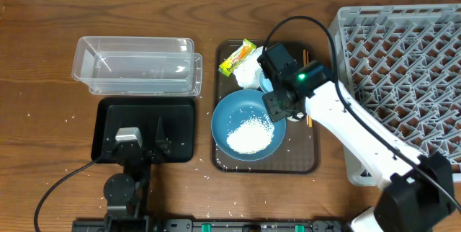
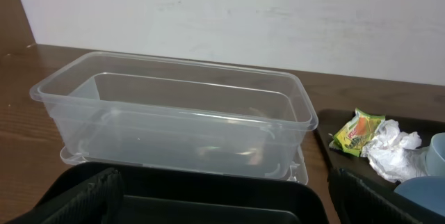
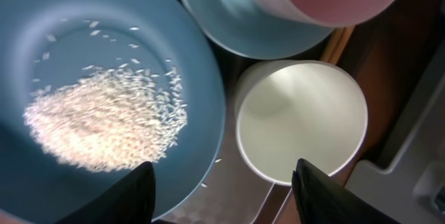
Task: Sort waste into correct bins and load items into the dishwasher rack
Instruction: 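Move the right gripper over the white cup on the brown tray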
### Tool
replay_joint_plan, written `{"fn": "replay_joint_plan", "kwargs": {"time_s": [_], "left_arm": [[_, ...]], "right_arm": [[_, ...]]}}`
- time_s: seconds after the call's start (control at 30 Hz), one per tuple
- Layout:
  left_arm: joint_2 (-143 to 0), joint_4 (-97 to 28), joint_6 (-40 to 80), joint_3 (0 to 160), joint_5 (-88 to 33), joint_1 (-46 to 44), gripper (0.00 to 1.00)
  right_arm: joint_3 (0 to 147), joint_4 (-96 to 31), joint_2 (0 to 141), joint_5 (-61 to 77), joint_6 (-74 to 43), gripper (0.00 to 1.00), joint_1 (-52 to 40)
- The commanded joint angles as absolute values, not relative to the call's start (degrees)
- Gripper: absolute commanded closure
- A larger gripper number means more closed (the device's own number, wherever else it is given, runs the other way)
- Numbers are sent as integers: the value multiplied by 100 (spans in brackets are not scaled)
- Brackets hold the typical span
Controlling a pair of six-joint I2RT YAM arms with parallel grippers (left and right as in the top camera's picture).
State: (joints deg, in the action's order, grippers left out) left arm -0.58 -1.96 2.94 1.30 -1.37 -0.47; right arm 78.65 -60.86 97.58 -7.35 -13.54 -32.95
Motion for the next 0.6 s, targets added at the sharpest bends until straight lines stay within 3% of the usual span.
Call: {"fn": "replay_joint_plan", "kwargs": {"time_s": [0.0,0.57], "left_arm": [[-23,-408,261,23,-67,-23,3],[-23,-408,261,23,-67,-23,4]], "right_arm": [[7959,-6038,9913,-851,-1627,38,-3096],[7828,-5607,10125,49,-1627,43,-2670]]}}
